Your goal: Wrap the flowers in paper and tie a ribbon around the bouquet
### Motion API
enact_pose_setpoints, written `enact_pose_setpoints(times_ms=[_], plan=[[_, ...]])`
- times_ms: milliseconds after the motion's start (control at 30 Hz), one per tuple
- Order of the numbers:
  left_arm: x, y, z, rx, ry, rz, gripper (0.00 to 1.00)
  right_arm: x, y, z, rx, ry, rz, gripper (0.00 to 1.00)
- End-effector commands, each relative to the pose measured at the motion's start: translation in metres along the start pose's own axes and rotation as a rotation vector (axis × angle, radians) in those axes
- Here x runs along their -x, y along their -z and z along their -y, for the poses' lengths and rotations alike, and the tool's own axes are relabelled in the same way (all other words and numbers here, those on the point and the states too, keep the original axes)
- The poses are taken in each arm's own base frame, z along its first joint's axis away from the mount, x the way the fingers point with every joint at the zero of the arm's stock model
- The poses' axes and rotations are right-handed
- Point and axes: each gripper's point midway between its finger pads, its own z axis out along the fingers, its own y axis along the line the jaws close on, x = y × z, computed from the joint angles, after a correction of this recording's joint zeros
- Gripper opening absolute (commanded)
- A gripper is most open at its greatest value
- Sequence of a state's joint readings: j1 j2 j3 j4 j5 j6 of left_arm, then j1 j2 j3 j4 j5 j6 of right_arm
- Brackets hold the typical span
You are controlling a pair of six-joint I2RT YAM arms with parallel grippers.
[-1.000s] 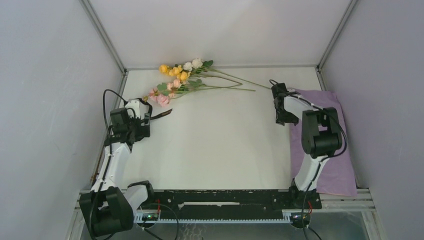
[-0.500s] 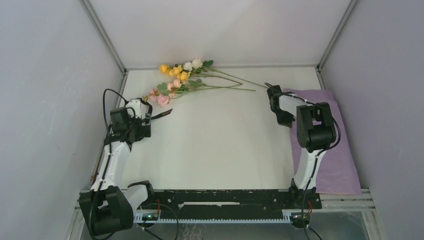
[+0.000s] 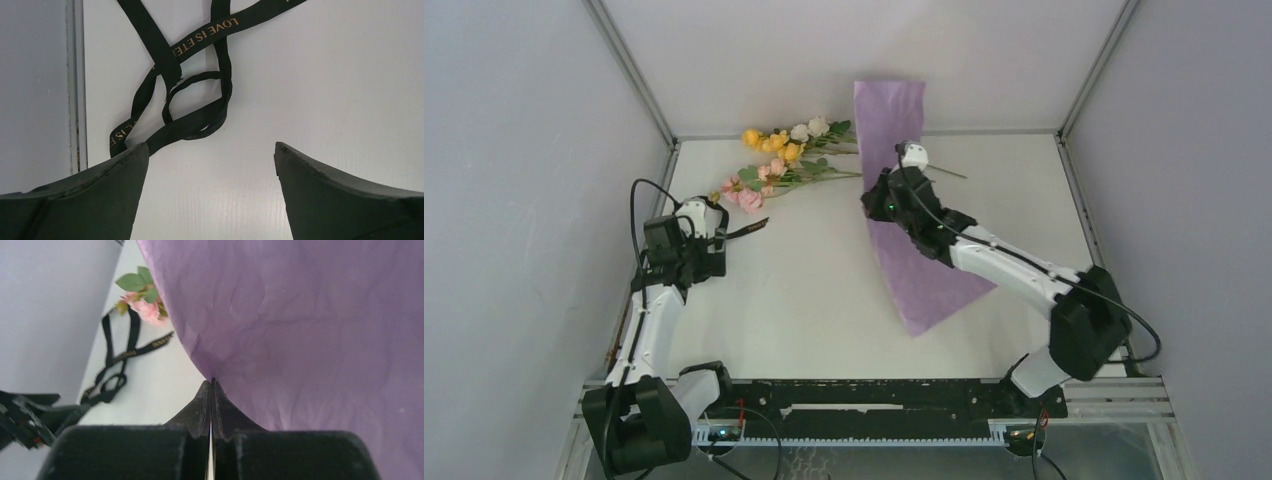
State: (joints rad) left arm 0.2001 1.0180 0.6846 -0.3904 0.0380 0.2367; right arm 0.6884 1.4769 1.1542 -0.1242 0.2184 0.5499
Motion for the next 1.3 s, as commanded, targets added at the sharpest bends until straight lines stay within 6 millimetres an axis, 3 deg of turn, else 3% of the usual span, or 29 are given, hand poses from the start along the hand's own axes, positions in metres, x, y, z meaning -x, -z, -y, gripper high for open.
enact_pose_setpoints(times_ms=[0, 67, 167, 233, 300, 400, 467, 567, 633, 733, 800, 900, 1000, 1100, 1267], plan=[[0.037, 0.014, -0.005, -0.001, -0.042, 0.1, 1.0, -0.012, -0.048, -0.064, 0.146, -0.191, 0.065, 0.0], [0.038, 0.015, -0.004, -0.011, -0.055, 0.102, 1.0, -0.028, -0.066, -0.083, 0.159, -0.179, 0.025, 0.0], [0.041, 0.016, -0.002, -0.029, -0.071, 0.093, 1.0, -0.049, -0.089, -0.112, 0.23, -0.145, -0.081, 0.24], [0.043, 0.018, -0.001, -0.046, -0.084, 0.079, 1.0, -0.053, -0.09, -0.129, 0.289, -0.082, -0.171, 0.37], [0.045, 0.023, 0.002, -0.073, -0.109, 0.065, 1.0, -0.046, -0.079, -0.131, 0.298, 0.009, -0.226, 0.43], [0.045, 0.034, 0.016, -0.161, -0.173, 0.064, 1.0, -0.033, -0.047, -0.099, 0.257, 0.098, -0.243, 0.51], [0.045, 0.043, 0.032, -0.242, -0.246, 0.069, 1.0, -0.037, -0.02, -0.061, 0.209, 0.082, -0.294, 0.57], [0.039, 0.059, 0.067, -0.366, -0.391, 0.059, 1.0, -0.068, 0.02, 0.014, 0.058, 0.03, -0.392, 0.58], [0.03, 0.074, 0.107, -0.493, -0.536, 0.058, 1.0, -0.095, 0.043, 0.056, -0.022, -0.013, -0.453, 0.59], [0.012, 0.093, 0.154, -0.636, -0.742, 0.074, 1.0, -0.133, 0.072, 0.098, -0.06, -0.11, -0.52, 0.59], [0.0, 0.099, 0.182, -0.708, -0.853, 0.096, 1.0, -0.145, 0.087, 0.119, -0.08, -0.178, -0.516, 0.59], [-0.022, 0.098, 0.215, -0.765, -0.993, 0.102, 1.0, -0.167, 0.1, 0.136, -0.096, -0.229, -0.533, 0.59], [-0.046, 0.089, 0.236, -0.764, -1.123, 0.103, 0.99, -0.188, 0.106, 0.139, -0.071, -0.271, -0.578, 0.59], [-0.059, 0.075, 0.245, -0.721, -1.209, 0.1, 0.99, -0.207, 0.108, 0.14, -0.029, -0.305, -0.623, 0.59], [-0.069, 0.058, 0.254, -0.691, -1.215, 0.084, 0.97, -0.217, 0.102, 0.136, 0.035, -0.348, -0.63, 0.52]])
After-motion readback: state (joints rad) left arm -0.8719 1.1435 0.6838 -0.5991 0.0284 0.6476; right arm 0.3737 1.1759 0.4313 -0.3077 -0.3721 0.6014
